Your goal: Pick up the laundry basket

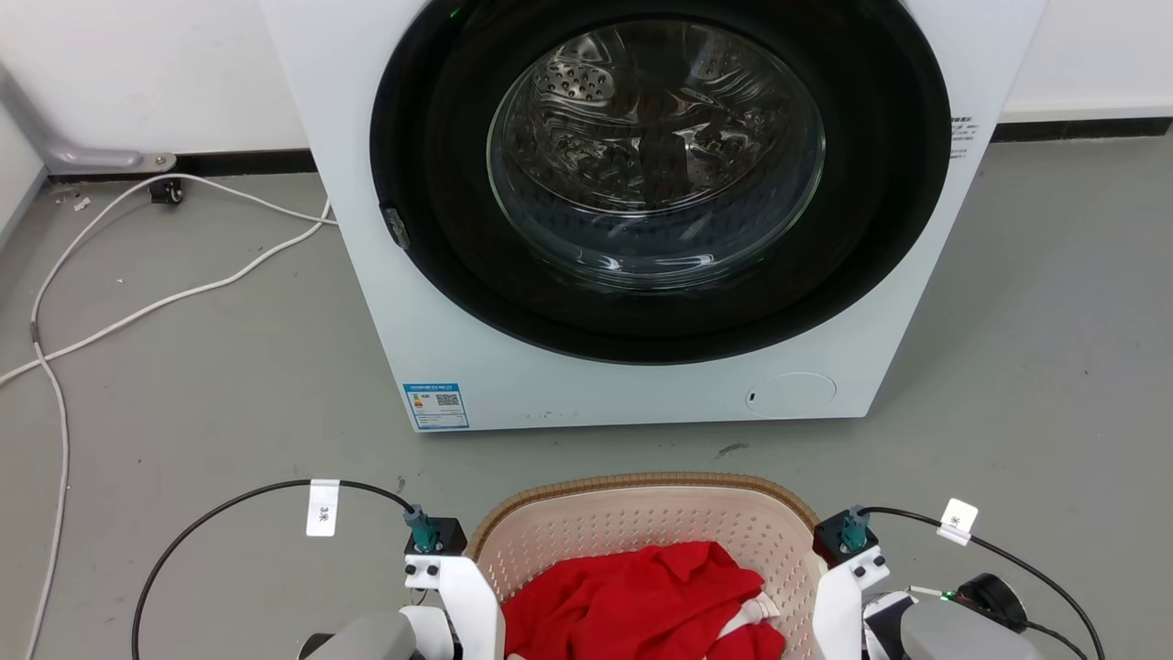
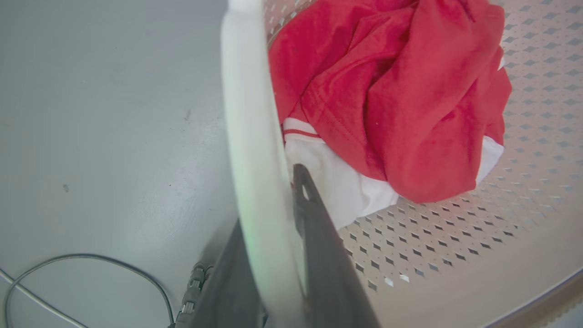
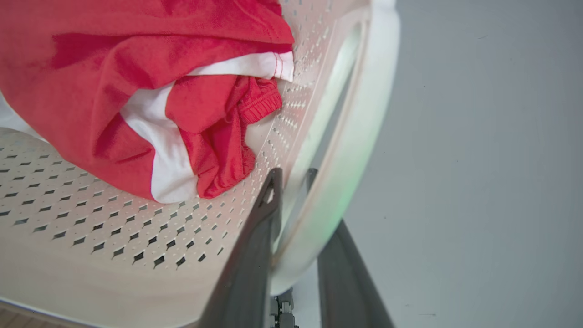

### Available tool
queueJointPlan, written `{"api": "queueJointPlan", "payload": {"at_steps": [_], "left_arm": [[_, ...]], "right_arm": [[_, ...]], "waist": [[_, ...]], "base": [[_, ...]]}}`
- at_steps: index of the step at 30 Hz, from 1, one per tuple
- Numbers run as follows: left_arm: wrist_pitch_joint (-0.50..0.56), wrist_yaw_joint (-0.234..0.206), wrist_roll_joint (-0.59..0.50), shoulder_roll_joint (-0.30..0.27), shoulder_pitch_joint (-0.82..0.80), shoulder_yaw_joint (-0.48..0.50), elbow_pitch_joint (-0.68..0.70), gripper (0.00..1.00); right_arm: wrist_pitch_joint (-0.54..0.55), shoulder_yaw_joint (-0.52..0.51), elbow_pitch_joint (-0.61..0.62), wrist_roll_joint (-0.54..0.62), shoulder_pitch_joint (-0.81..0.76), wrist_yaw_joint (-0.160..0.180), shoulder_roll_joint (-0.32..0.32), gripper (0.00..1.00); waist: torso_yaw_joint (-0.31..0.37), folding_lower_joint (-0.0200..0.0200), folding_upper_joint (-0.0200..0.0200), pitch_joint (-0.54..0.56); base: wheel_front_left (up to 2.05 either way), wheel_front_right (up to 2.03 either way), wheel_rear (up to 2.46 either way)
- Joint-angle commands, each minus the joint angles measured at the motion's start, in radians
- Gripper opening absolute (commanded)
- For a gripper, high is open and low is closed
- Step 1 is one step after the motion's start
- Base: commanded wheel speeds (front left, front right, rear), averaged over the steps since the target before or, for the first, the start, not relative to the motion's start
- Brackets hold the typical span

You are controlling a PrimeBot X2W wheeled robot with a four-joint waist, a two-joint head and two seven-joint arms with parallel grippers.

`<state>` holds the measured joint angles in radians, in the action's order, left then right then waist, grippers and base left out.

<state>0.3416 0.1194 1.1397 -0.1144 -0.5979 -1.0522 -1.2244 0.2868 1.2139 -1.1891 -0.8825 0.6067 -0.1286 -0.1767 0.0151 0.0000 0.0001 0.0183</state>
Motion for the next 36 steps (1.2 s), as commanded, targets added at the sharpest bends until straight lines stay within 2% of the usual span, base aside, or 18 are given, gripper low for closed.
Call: {"api": "queueJointPlan", "payload": {"at_steps": [1, 36], "left_arm": [[-0.002, 0.019, 0.008, 0.029, -0.006, -0.003, 0.022, 0.0], [0.009, 0.019, 0.062, 0.022, -0.021, -0.057, 0.018, 0.0]], "right_arm": [[-0.007, 0.012, 0.012, -0.005, 0.008, -0.004, 0.022, 0.0], [0.002, 0.066, 0.013, -0.058, 0.022, -0.004, 0.021, 0.0]], "waist": [[0.0, 0.0, -0.0001, -0.001], [0.004, 0.0, -0.0001, -0.003]], "base": [[0.0, 0.0, 0.0], [0.0, 0.0, 0.0]]}}
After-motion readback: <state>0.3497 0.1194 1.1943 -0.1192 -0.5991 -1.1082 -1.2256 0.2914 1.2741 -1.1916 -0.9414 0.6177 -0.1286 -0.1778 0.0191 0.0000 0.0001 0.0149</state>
